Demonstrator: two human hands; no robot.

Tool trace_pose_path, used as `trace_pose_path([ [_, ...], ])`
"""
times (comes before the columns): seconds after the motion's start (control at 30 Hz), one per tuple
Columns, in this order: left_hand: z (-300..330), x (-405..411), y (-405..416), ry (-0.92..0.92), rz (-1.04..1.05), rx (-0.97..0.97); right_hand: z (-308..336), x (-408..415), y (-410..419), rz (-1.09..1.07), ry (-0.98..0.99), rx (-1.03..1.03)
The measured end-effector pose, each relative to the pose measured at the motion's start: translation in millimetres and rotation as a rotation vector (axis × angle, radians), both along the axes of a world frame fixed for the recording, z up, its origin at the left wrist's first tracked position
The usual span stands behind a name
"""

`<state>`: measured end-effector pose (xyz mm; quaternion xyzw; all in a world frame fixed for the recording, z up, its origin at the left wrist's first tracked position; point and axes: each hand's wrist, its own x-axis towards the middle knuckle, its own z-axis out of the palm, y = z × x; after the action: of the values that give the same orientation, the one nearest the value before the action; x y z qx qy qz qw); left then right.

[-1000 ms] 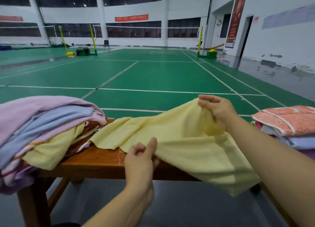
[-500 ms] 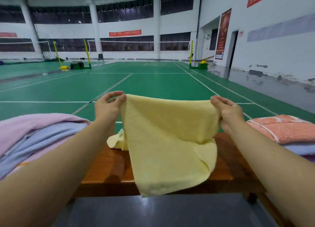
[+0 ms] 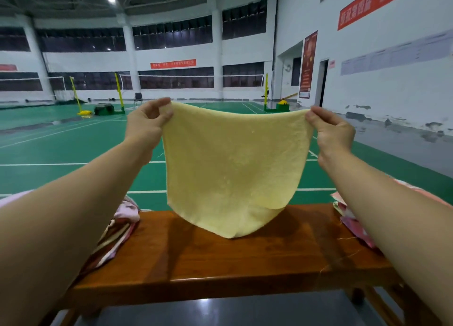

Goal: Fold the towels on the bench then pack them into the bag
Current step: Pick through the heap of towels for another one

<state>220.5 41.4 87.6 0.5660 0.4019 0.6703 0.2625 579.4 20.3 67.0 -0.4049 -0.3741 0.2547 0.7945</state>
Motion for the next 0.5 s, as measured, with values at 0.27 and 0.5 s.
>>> trace_pose_path([
  [0.27,15.0,10.8,-24.3,-0.031,-0.001,0.078,15.2,-12.5,-18.0,-0.175,-0.303,0.021],
  [0.5,40.5,25.2,-54.0,-0.009,0.128,0.229,27.3,-17.4,-34.4,-0.306,-0.635,0.08],
])
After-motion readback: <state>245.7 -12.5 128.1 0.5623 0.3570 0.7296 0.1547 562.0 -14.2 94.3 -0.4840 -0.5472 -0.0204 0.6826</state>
